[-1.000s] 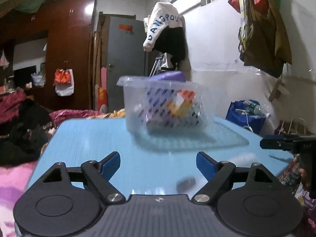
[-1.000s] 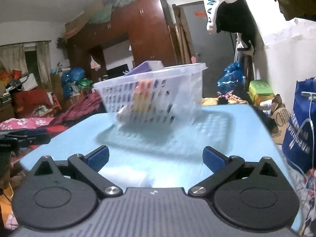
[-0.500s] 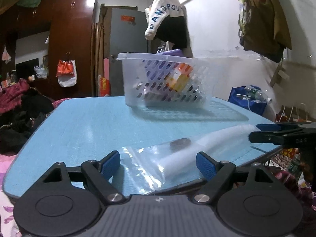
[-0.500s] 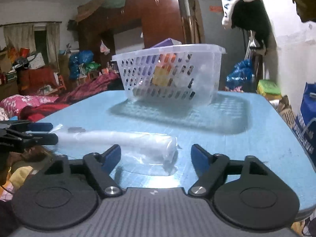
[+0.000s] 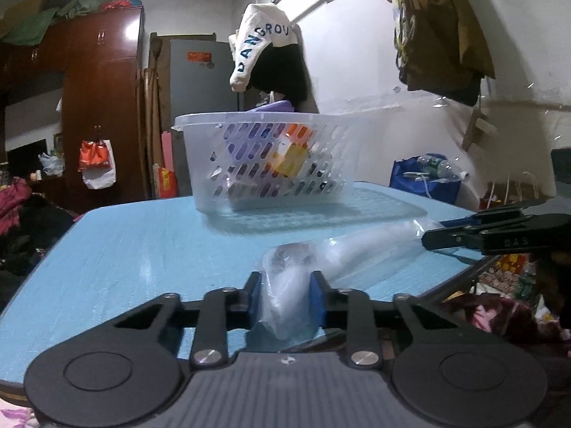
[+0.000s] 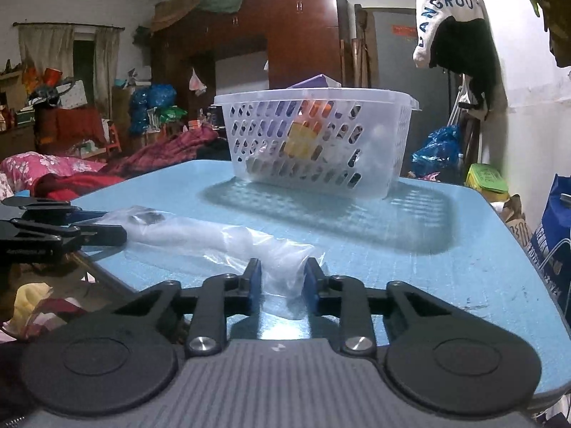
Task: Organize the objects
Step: 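Lower both tools to the clear plastic bag and close on it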
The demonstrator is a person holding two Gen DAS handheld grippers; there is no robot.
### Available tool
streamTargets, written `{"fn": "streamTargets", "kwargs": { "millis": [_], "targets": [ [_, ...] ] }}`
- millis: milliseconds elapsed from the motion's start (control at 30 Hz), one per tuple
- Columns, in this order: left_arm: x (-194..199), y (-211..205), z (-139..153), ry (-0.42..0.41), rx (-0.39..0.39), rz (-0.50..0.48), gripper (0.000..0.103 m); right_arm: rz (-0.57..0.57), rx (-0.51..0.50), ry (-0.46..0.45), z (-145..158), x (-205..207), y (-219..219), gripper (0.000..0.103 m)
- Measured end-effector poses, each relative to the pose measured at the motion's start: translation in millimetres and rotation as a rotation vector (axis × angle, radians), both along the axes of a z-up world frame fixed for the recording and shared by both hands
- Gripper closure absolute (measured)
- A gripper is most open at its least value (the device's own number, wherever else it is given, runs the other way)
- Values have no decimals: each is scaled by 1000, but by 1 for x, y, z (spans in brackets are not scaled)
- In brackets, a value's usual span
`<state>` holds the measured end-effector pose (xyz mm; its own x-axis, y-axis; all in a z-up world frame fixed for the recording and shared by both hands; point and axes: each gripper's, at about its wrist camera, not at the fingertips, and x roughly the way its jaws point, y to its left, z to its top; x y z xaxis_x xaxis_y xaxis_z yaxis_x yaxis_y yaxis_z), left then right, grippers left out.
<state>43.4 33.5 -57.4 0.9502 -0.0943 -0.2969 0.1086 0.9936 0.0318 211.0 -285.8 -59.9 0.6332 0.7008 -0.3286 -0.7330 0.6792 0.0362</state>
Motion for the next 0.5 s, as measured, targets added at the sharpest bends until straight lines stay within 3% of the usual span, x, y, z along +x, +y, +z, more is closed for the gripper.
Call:
{"fn": "streamTargets", "kwargs": {
  "millis": [233,500],
  "targets": [
    [-5,-3,4,-40,9,-13,77,11,22,-17,3,-5,-1,88],
    [-5,-4,6,-55,4,-32,77,13,35,-25,7,-3,-4,89]
  ]
}}
